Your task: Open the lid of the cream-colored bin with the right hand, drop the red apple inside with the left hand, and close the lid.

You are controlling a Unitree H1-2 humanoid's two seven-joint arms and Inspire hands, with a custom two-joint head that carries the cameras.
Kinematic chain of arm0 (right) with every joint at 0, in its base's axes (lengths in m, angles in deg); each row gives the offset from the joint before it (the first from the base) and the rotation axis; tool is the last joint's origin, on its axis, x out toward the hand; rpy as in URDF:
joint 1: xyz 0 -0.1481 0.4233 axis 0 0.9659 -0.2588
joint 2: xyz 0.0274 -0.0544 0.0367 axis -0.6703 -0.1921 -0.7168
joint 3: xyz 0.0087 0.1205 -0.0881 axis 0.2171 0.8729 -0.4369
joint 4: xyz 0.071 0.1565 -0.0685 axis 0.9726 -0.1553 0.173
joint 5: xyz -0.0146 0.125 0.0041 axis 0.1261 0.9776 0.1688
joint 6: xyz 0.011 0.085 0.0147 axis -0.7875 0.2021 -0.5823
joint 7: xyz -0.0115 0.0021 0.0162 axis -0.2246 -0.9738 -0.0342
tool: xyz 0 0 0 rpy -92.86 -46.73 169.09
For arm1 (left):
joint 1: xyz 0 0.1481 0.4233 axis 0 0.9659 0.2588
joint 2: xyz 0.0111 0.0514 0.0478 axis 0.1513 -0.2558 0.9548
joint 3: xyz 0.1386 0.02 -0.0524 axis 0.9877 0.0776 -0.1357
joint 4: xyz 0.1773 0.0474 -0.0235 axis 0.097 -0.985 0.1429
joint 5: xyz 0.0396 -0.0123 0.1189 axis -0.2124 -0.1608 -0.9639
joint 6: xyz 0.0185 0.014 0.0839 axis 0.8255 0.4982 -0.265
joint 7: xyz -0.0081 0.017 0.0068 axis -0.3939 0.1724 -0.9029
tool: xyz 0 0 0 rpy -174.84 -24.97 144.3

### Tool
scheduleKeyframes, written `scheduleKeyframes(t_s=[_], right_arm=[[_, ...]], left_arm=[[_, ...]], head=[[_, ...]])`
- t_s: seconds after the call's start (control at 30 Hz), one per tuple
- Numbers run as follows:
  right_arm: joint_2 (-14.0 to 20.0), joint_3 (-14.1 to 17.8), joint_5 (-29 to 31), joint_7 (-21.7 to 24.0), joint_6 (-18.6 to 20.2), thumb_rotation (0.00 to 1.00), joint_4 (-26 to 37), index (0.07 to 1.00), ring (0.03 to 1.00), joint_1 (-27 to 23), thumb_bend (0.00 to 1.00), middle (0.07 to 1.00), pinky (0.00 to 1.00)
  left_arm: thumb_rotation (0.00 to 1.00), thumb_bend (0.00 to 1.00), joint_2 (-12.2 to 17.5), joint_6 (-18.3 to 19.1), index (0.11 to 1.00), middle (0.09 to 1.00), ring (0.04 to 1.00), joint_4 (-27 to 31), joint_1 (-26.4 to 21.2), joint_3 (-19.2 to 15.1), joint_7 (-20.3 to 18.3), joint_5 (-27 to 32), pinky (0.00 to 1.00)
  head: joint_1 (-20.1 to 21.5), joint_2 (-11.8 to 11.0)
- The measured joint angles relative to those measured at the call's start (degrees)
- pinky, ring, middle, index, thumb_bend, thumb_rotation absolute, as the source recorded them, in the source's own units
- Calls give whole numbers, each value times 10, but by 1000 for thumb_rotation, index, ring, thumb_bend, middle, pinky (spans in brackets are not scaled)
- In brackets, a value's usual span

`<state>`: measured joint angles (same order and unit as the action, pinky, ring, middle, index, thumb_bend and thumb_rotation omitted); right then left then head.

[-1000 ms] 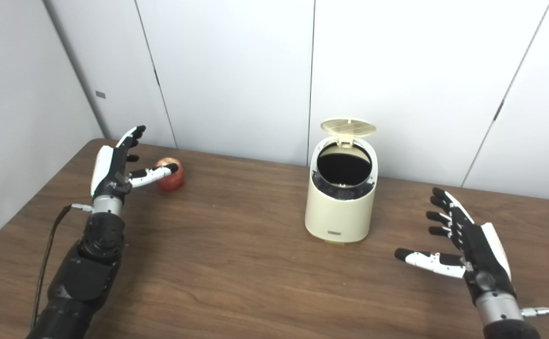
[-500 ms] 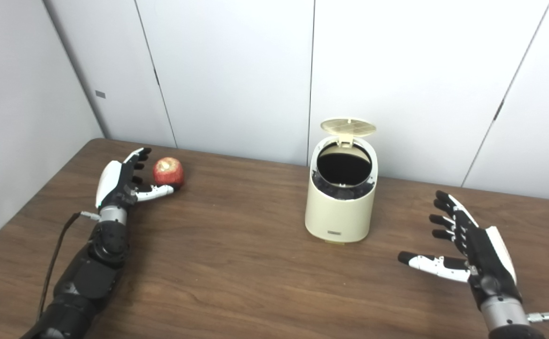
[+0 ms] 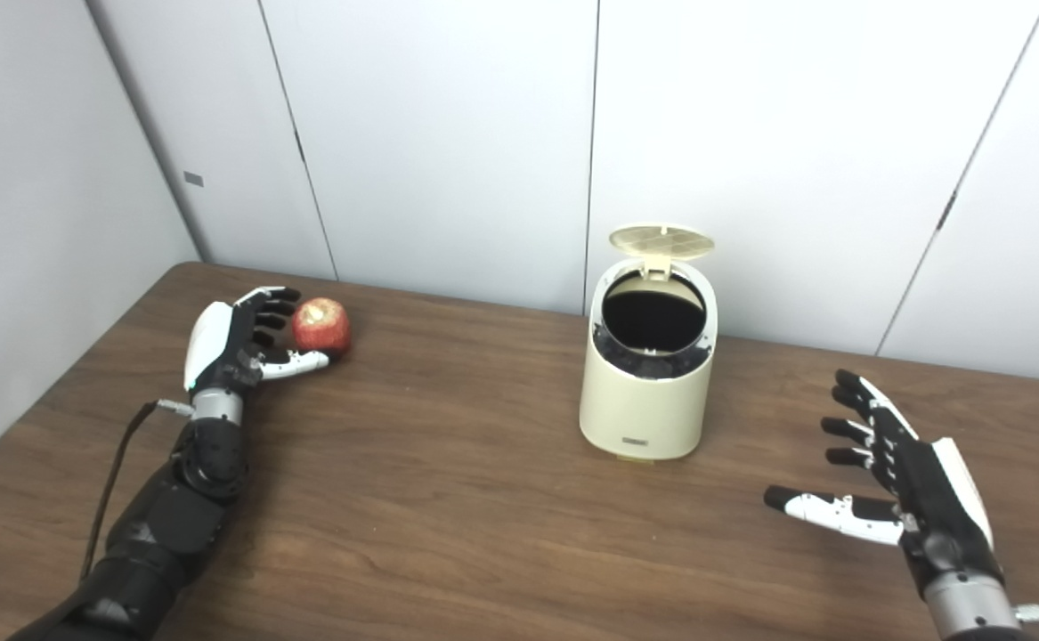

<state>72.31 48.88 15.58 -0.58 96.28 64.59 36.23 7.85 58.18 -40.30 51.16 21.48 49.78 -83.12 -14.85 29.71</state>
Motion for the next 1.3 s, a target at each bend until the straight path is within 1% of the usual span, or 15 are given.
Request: scheduleKeyframes(t_s=[0.13,0.2,0.23,0.27,0.3,0.33,0.4,0.6,0.7,0.8,0.87,1.0,1.1,1.2,1.3], right_arm=[[0,0,0,0,0,80,3,915,816,0,671,904,701],[0,0,0,0,0,70,3,916,818,0,667,906,700],[0,-1,0,0,0,67,3,915,820,0,664,907,699],[0,-1,0,0,-1,58,3,916,822,0,663,908,704],[0,-1,0,0,-1,52,3,917,823,0,662,909,708],[1,-1,0,0,-1,57,3,921,826,0,660,911,721],[1,0,2,0,-3,66,2,923,829,0,662,911,732],[4,0,-1,0,-9,53,-7,910,806,2,669,899,686],[4,1,-1,0,-10,56,-8,916,810,7,662,905,678],[4,1,4,0,-11,67,-11,917,809,8,658,909,653],[4,1,10,0,-11,56,-13,921,818,8,652,916,656],[4,1,13,0,-12,73,-13,923,825,8,658,919,672],[4,0,13,0,-12,79,-17,922,827,8,663,915,694],[4,0,10,0,-14,117,-29,920,822,7,674,911,702],[3,-1,11,0,-15,68,-34,925,830,7,669,921,727]], left_arm=[[26,849,-4,-3,617,577,550,-5,-8,-12,-14,40,479],[5,844,-7,-15,582,548,525,-20,-14,-12,-14,48,462],[2,689,-7,-23,533,520,488,-26,-16,-11,-14,50,431],[1,609,-7,-33,505,507,465,-37,-19,-8,-13,50,412],[0,559,-7,-45,488,500,451,-50,-22,-7,-10,50,399],[0,542,-7,-54,479,500,441,-60,-26,-4,-8,50,389],[0,528,-8,-60,473,499,433,-65,-29,0,-7,50,379],[0,525,-12,-93,478,486,416,-97,-36,15,15,44,362],[0,526,-13,-99,481,479,397,-106,-42,20,24,42,338],[0,525,-13,-104,483,476,398,-110,-44,23,32,42,340],[0,525,-15,-106,489,466,390,-106,-44,24,37,39,334],[0,524,-25,-115,495,455,377,-78,-36,25,47,33,325],[0,524,-31,-131,497,452,375,-59,-28,24,61,27,325],[0,524,-38,-131,499,449,380,-14,-9,22,64,20,333],[0,525,-43,-122,498,450,389,43,18,20,60,16,337]], head=[[3,2],[4,3],[4,3],[5,3],[6,3],[8,3],[8,3],[8,3],[9,3],[10,2],[9,1],[11,-2],[15,-3],[18,-3],[21,-4]])
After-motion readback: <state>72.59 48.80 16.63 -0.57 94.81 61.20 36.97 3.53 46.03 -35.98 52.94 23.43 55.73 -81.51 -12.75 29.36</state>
